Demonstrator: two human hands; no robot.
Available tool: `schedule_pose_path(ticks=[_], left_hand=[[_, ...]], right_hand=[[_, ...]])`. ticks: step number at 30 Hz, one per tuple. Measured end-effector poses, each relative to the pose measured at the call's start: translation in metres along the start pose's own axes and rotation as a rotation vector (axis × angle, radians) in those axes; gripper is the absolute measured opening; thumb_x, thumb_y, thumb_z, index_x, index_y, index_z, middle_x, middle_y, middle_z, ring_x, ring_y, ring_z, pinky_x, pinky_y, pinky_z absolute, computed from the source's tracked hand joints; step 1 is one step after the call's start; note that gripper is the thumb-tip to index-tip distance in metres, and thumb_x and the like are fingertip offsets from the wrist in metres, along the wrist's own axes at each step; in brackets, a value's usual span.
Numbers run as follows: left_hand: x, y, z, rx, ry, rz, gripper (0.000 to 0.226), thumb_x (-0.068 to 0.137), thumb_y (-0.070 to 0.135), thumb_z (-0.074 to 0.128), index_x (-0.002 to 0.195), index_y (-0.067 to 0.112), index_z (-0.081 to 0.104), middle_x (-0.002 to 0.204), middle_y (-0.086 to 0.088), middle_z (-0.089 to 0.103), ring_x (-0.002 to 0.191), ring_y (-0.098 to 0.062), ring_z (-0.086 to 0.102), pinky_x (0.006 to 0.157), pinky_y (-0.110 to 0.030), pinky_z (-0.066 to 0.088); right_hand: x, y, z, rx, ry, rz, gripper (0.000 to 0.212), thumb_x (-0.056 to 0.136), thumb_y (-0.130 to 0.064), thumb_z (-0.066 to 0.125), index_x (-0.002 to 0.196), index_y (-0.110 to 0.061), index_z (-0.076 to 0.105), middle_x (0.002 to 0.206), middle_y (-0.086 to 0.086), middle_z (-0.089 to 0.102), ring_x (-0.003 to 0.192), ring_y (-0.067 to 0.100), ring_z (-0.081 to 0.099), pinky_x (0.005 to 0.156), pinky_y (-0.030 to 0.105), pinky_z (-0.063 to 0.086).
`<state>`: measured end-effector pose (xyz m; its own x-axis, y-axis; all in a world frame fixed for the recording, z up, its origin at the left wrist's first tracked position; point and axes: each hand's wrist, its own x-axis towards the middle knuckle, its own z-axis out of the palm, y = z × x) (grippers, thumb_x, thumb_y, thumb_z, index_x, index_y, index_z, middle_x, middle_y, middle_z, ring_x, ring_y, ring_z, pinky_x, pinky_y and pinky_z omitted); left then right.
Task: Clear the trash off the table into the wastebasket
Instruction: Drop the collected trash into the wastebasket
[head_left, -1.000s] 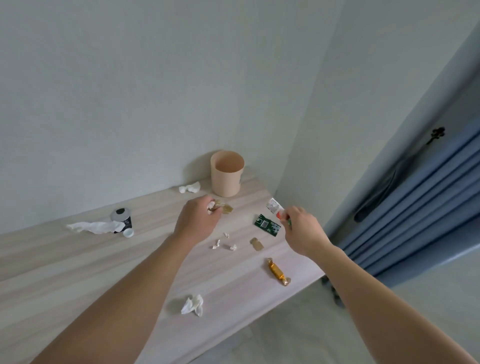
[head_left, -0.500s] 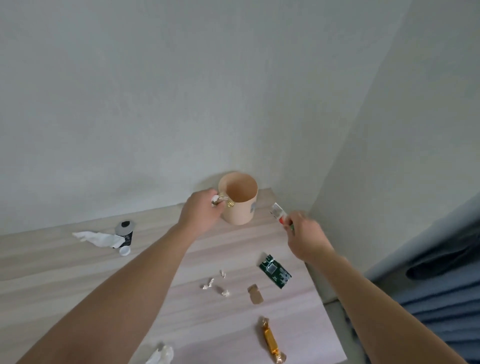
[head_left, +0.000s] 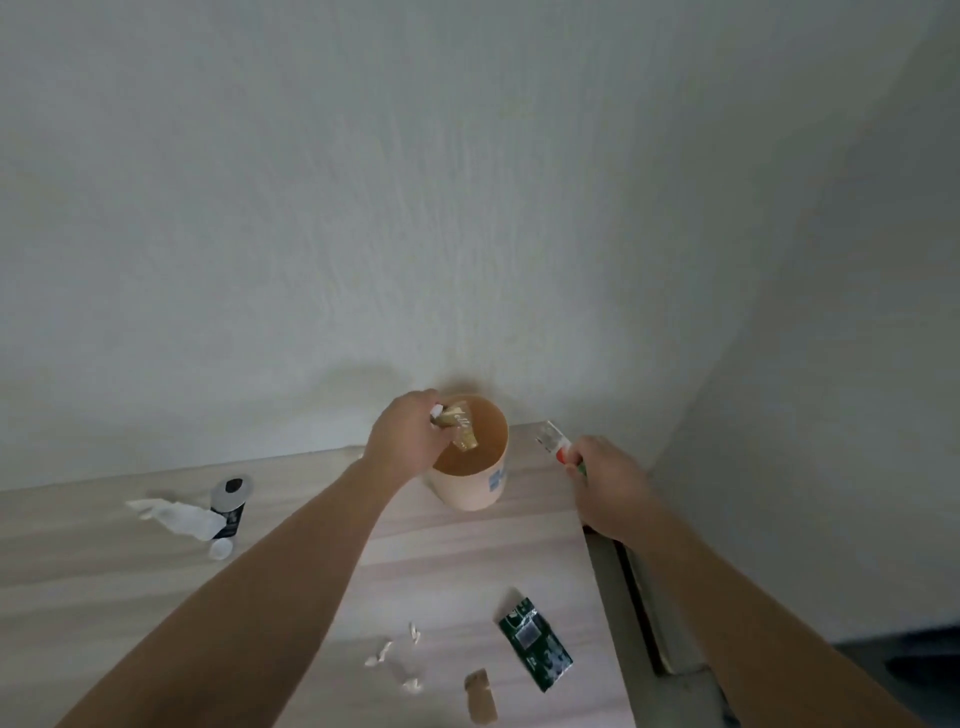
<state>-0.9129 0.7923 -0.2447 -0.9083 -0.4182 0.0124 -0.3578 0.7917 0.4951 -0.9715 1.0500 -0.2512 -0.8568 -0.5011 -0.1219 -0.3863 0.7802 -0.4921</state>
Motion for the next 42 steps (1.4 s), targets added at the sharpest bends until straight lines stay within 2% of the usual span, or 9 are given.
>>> schedule_pose_path(ticks=[5,9,12,18,22,27,35,38,42], left_hand=[[0.023,0.000,0.008,-0.036,-0.053,-0.028,0.051,0.070,0.047,0.076,0.111,0.025,0.056,0.102,0.006,0.058,0.090,-0.014,0.056,0.079,-0.031,0.049],[0.029,0.002,0.013,-0.115,-0.048,-0.041,0.057,0.075,0.042,0.076,0.123,0.025,0.052,0.111,0.005,0.053,0.101,-0.015,0.055,0.088,-0.030,0.046],[0.030,0.002,0.016,-0.077,-0.054,0.000,0.060,0.083,0.047,0.067,0.134,0.026,0.044,0.132,0.003,0.049,0.115,-0.016,0.053,0.094,-0.027,0.042],[0.032,-0.006,0.012,0.080,-0.068,0.057,0.063,0.094,0.050,0.046,0.147,0.022,0.027,0.157,-0.004,0.025,0.145,-0.023,0.021,0.117,-0.042,0.025],[0.022,-0.014,0.006,0.180,-0.065,0.072,0.061,0.097,0.047,0.040,0.149,0.021,0.021,0.160,-0.006,0.018,0.148,-0.025,0.014,0.120,-0.045,0.018],[0.003,-0.032,-0.011,0.203,-0.050,0.070,0.059,0.098,0.043,0.039,0.149,0.020,0.022,0.160,-0.008,0.017,0.148,-0.026,0.012,0.120,-0.046,0.015],[-0.037,-0.085,-0.053,0.228,0.048,0.046,0.053,0.098,0.032,0.039,0.147,0.015,0.028,0.157,-0.011,0.024,0.146,-0.026,0.018,0.118,-0.046,0.019],[-0.051,-0.109,-0.072,0.247,0.068,0.016,0.053,0.098,0.032,0.038,0.147,0.015,0.028,0.157,-0.010,0.025,0.145,-0.026,0.019,0.118,-0.045,0.019],[-0.069,-0.138,-0.097,0.249,0.107,-0.026,0.053,0.097,0.032,0.040,0.146,0.015,0.031,0.156,-0.011,0.028,0.144,-0.027,0.023,0.118,-0.045,0.022]], right_hand=[[0.029,0.010,0.010,0.029,-0.018,-0.027,0.010,0.095,-0.018,0.050,0.086,-0.021,0.052,0.094,0.004,0.055,0.086,0.026,0.056,0.070,0.030,0.035],[0.031,0.016,0.020,0.048,-0.067,0.000,0.011,0.095,-0.019,0.050,0.085,-0.024,0.049,0.094,0.002,0.054,0.079,0.020,0.050,0.069,0.029,0.036],[0.031,0.023,0.021,0.056,-0.072,0.016,0.012,0.095,-0.019,0.050,0.084,-0.025,0.048,0.096,0.003,0.054,0.079,0.020,0.048,0.069,0.029,0.035],[0.037,0.021,0.015,0.036,-0.042,0.018,0.011,0.096,-0.018,0.049,0.086,-0.023,0.050,0.095,-0.001,0.052,0.079,0.017,0.047,0.069,0.027,0.034],[0.034,0.016,0.014,0.017,-0.039,0.013,0.012,0.095,-0.016,0.050,0.085,-0.023,0.049,0.095,0.000,0.051,0.081,0.020,0.052,0.068,0.028,0.035],[0.035,-0.003,0.007,-0.038,-0.021,-0.031,0.011,0.095,-0.016,0.051,0.086,-0.021,0.048,0.093,0.000,0.048,0.079,0.019,0.047,0.070,0.027,0.034],[0.048,-0.057,0.007,-0.095,0.005,-0.144,0.008,0.093,-0.017,0.051,0.087,-0.015,0.055,0.094,0.007,0.058,0.085,0.025,0.058,0.071,0.032,0.041],[0.057,-0.079,0.010,-0.144,-0.022,-0.159,0.007,0.093,-0.020,0.050,0.087,-0.019,0.053,0.099,0.006,0.060,0.088,0.024,0.058,0.076,0.032,0.043],[0.071,-0.106,0.019,-0.217,-0.041,-0.175,0.015,0.093,-0.021,0.049,0.100,-0.015,0.060,0.100,0.004,0.062,0.088,0.021,0.059,0.079,0.032,0.048]])
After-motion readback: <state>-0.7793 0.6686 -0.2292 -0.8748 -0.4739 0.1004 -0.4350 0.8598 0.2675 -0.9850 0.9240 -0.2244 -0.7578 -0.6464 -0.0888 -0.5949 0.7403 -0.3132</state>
